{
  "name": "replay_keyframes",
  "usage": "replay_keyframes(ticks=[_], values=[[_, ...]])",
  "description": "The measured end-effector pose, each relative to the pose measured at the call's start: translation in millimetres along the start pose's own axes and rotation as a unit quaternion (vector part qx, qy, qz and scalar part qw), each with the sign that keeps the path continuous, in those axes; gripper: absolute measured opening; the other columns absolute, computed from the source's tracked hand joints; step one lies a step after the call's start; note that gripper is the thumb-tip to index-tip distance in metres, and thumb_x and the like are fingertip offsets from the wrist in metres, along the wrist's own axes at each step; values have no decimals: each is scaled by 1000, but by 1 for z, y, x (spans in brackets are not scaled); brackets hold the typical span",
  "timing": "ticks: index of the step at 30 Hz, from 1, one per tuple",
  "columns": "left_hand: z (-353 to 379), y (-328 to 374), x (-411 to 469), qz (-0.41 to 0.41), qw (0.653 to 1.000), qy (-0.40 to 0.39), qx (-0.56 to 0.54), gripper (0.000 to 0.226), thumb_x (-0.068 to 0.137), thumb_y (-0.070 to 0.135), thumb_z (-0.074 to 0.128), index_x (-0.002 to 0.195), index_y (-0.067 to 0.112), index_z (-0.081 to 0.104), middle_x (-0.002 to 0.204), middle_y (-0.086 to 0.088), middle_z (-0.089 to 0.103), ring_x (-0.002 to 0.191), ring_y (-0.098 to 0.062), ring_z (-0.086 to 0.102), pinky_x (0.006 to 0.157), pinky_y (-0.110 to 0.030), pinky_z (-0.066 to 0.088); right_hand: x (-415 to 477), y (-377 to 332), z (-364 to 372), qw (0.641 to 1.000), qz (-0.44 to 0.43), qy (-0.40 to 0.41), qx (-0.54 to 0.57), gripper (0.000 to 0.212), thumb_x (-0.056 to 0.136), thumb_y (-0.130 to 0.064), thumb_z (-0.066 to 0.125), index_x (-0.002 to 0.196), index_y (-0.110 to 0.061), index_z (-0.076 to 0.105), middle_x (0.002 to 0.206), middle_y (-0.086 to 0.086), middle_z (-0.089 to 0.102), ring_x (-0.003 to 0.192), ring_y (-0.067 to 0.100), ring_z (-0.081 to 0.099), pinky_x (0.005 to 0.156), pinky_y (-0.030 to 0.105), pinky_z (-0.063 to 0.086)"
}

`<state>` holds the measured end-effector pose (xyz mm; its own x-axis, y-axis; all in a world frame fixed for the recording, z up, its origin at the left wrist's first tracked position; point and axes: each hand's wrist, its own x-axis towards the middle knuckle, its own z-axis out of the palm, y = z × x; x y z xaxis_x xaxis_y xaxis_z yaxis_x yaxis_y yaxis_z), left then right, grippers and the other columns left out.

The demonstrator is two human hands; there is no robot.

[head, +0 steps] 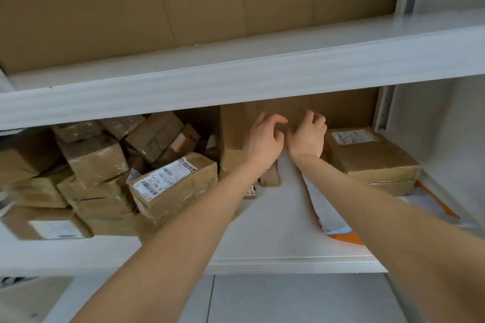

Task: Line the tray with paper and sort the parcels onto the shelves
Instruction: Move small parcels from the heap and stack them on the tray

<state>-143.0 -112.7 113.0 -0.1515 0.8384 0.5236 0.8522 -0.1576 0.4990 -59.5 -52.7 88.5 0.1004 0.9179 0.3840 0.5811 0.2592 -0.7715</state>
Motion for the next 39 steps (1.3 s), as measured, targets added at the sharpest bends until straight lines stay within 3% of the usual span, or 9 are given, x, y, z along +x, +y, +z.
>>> replay_keyframes(ticks=[12, 18, 22, 24, 28, 31, 34, 36, 39], values=[[-133, -136, -17, -70, 992, 38, 96, 28, 91, 12, 49, 114, 20, 61, 122, -1, 52, 102, -19, 57, 79, -30, 48, -79, -118, 98, 991, -118, -55, 32, 41, 85, -11, 58, 126, -9, 51, 125, 16, 44, 114, 33, 41, 88, 37, 39], [-151, -176, -20, -202, 966, -133, 93, 70, 82, 42, 65, 141, 13, 39, 139, -12, 46, 124, -29, 46, 91, -33, 42, -95, -127, 119, 989, -79, -121, -7, 38, 92, -25, 57, 128, -17, 49, 131, 12, 43, 123, 31, 40, 89, 33, 37], [-158, -183, -26, -223, 944, -243, 24, 88, 76, 57, 68, 145, 19, 30, 134, 6, 45, 124, -19, 46, 93, -25, 40, -101, -125, 123, 989, -49, -138, -15, 38, 92, -33, 57, 126, -17, 49, 128, 10, 47, 117, 30, 48, 86, 38, 44], [-159, -179, -30, -211, 935, -284, 16, 76, 88, 45, 63, 147, 15, 26, 117, 10, 46, 117, -14, 45, 86, -17, 38, -104, -124, 120, 989, -33, -141, -10, 36, 93, -35, 56, 122, -16, 50, 120, 7, 54, 106, 28, 56, 78, 37, 48], [-157, -185, -32, -239, 929, -279, 37, 86, 90, 60, 47, 152, 9, 15, 154, -8, 30, 136, -24, 37, 102, -26, 34, -103, -118, 110, 979, 20, -202, -23, 46, 90, -60, 52, 81, -15, 60, 77, 1, 62, 77, 23, 62, 63, 31, 46], [-158, -186, -34, -274, 921, -267, 73, 79, 95, 60, 34, 150, 5, 22, 153, -15, 32, 136, -29, 38, 102, -32, 36, -107, -115, 102, 951, 105, -290, 4, 64, 79, -76, 54, 70, -12, 56, 64, 3, 59, 61, 19, 57, 59, 29, 47], [-161, -183, -38, -276, 920, -260, 97, 75, 98, 58, 29, 148, 3, 26, 151, -16, 35, 135, -30, 39, 100, -33, 37, -119, -120, 89, 908, 207, -356, 70, 77, 79, -73, 57, 103, -1, 63, 86, 10, 67, 73, 20, 66, 52, 23, 53], [-162, -185, -40, -284, 915, -267, 107, 75, 98, 57, 27, 148, 1, 25, 153, -17, 31, 137, -30, 36, 104, -34, 35, -126, -124, 83, 880, 243, -396, 99, 85, 81, -68, 59, 131, 1, 50, 120, 20, 64, 98, 30, 69, 47, 24, 56], [-166, -183, -46, -296, 904, -281, 123, 71, 100, 53, 25, 147, 0, 27, 150, -17, 36, 134, -29, 40, 101, -33, 36, -134, -129, 81, 840, 296, -427, 159, 90, 83, -59, 64, 149, -9, 29, 148, 21, 42, 123, 38, 56, 70, 35, 59]])
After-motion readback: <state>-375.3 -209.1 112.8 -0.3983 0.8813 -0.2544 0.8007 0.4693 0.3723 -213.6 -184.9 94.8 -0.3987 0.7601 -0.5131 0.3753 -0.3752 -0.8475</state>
